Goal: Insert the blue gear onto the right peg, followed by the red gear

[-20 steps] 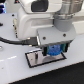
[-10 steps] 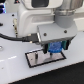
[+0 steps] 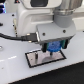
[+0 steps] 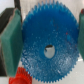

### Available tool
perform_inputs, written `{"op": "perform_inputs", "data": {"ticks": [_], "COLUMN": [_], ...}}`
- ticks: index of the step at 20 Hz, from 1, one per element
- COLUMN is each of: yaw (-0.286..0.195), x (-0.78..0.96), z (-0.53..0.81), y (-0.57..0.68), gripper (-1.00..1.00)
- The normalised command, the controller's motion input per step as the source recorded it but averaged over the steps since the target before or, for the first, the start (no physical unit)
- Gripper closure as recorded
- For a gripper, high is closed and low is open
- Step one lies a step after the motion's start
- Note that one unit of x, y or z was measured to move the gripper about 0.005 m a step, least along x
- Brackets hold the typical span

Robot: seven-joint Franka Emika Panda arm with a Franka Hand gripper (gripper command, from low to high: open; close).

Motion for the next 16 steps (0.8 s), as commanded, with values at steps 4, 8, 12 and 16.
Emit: {"op": "perform_inputs", "data": {"ticks": [4,8,12,16], "yaw": [0.000,0.000,0.000,0.000], "x": [0.11,0.12,0.48,0.40], "z": [-0.12,-0.07,0.39,0.24], "y": [0.03,0.01,-0.01,0.01], "gripper": [1.00,1.00,1.00,1.00]}}
